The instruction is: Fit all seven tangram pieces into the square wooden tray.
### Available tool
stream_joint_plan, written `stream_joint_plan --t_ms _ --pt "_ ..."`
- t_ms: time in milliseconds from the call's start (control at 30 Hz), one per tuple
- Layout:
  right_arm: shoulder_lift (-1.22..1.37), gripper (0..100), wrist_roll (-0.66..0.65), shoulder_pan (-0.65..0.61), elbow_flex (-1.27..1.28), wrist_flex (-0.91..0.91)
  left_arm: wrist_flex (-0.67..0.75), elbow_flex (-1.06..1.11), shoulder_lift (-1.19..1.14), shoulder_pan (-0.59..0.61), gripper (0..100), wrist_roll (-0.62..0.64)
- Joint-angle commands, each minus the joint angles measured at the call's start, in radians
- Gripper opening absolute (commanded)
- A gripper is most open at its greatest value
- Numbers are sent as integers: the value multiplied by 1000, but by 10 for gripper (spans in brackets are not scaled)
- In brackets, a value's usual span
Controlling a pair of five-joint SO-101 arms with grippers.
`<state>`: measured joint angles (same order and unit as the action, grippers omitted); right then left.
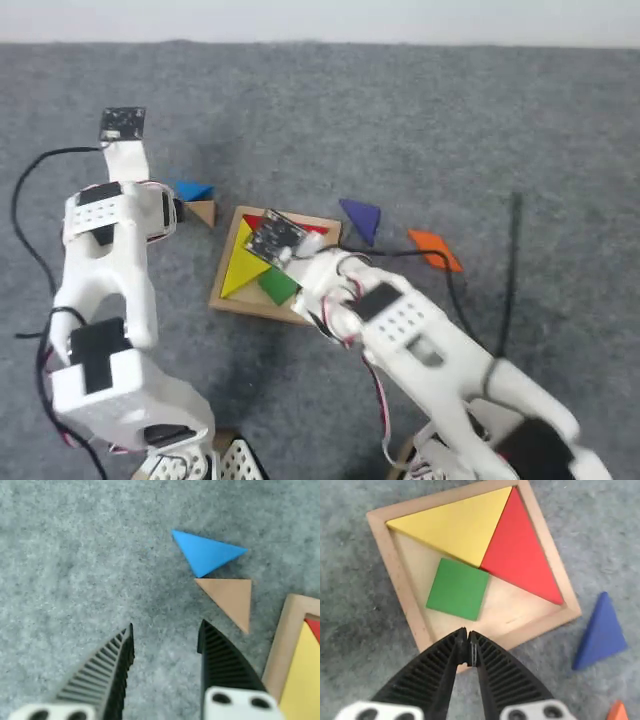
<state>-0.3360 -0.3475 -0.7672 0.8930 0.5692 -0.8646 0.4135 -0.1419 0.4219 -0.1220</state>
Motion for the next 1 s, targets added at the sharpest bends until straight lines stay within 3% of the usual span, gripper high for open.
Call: stream_joint_plan --t_ms 0,400,600,967 --pt "84 7 -15 -8 -126 -22 28 -33 3 9 199 14" --pt "328 7 -63 -12 -331 56 25 -28 3 9 199 12" --pt "352 7 -64 -13 -457 200 26 -28 2 9 199 12" --pt "367 7 -64 24 -485 206 26 -28 -2 9 199 11"
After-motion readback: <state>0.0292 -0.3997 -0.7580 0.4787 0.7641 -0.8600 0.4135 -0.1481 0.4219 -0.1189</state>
